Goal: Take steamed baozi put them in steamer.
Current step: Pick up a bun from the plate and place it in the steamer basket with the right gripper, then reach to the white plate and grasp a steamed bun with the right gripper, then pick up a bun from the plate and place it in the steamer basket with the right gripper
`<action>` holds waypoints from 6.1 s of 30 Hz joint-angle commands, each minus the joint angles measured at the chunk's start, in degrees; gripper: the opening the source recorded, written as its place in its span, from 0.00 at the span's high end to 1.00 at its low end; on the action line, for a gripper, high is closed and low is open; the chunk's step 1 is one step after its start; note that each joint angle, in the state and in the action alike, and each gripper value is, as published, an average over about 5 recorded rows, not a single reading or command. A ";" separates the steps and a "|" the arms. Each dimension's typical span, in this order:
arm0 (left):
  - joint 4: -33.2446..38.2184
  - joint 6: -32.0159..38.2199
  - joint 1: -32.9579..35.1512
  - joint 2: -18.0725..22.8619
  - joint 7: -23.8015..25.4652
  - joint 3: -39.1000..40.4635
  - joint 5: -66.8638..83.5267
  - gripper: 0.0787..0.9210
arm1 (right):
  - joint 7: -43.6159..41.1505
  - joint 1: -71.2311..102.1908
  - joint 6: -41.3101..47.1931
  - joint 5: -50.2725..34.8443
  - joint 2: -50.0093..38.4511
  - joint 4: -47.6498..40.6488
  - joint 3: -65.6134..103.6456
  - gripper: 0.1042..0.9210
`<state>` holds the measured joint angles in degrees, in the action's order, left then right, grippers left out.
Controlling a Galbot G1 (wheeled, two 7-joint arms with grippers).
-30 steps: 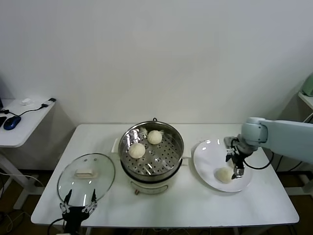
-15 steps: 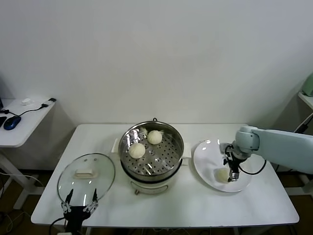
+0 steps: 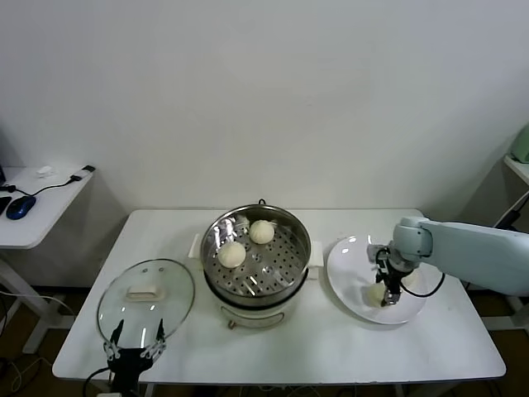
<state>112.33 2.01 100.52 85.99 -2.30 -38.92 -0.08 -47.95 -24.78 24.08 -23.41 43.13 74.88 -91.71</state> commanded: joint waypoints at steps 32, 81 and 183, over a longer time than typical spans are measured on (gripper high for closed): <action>1.86 -0.33 0.97 -0.23 -0.02 -0.16 -0.37 0.12 | -5.14 -21.93 -37.19 24.20 34.11 19.99 3.37 0.33; 1.42 -0.92 -0.36 -0.27 -0.05 -0.85 1.23 0.12 | -10.05 -34.01 -14.97 -13.06 8.38 4.20 -4.77 0.12; 3.12 -0.74 2.25 0.50 -0.10 0.67 -0.36 0.12 | 8.79 -14.52 7.07 -26.34 19.56 10.51 -1.04 0.53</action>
<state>115.28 1.37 102.60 86.56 -2.45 -38.21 -0.46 -42.77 -48.85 28.17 -52.00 58.87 85.93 -92.76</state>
